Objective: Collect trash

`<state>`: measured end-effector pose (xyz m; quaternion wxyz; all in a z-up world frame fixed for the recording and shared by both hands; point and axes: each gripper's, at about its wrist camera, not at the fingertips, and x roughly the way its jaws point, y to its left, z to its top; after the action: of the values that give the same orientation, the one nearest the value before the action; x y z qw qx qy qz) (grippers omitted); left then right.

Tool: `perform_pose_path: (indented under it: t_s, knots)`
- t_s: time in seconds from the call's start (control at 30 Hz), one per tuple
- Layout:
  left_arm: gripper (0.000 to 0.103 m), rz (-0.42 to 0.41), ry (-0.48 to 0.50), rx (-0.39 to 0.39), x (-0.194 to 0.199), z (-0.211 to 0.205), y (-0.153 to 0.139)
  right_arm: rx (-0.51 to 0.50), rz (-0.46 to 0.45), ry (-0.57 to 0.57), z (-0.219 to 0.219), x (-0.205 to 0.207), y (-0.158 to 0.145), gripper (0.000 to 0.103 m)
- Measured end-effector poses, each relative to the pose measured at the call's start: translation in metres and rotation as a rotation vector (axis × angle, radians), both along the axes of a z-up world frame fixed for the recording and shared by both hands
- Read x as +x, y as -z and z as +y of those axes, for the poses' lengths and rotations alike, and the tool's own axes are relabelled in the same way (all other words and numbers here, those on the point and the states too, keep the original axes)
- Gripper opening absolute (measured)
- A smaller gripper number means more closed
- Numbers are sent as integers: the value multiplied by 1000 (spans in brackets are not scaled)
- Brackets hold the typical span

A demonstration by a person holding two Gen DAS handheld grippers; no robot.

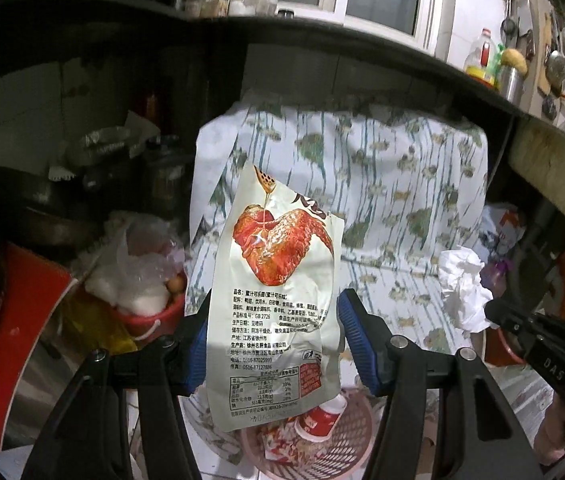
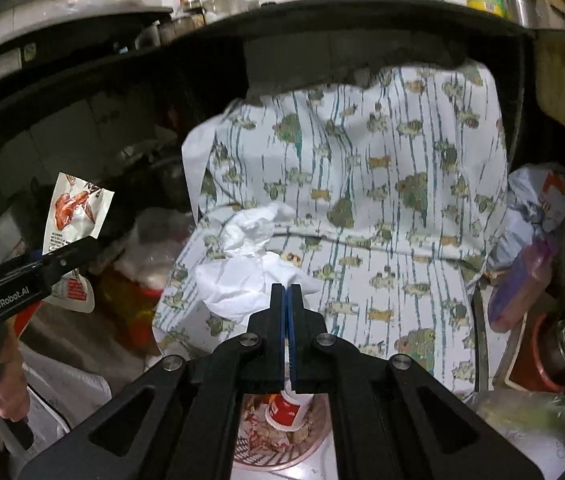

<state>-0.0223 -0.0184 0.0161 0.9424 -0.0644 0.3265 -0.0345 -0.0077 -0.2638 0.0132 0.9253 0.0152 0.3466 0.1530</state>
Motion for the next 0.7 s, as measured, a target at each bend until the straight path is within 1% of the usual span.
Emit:
perform_pose_path:
  t_s: [0.13, 0.27, 0.33, 0.47, 0.57, 0.67, 0.7]
  knots:
    - [61, 43, -3, -11, 5, 2, 15, 21, 66, -12, 1, 5, 18, 1]
    - [61, 108, 3, -48, 11, 7, 31, -11, 96, -30, 7, 6, 29, 1]
    - [61, 146, 9, -63, 15, 8, 40, -20, 129, -39, 9, 8, 37, 1]
    - [61, 202, 16, -85, 21, 9, 55, -20, 218, -53, 12, 15, 59, 1]
    - [61, 246, 34, -134, 26, 11, 67, -44, 294, -59, 18, 26, 80, 1]
    - [61, 333, 48, -176, 32, 13, 90, -27, 383, -68, 18, 31, 100, 1]
    - [61, 371, 55, -206, 34, 13, 101, -19, 428, -76, 17, 32, 110, 1]
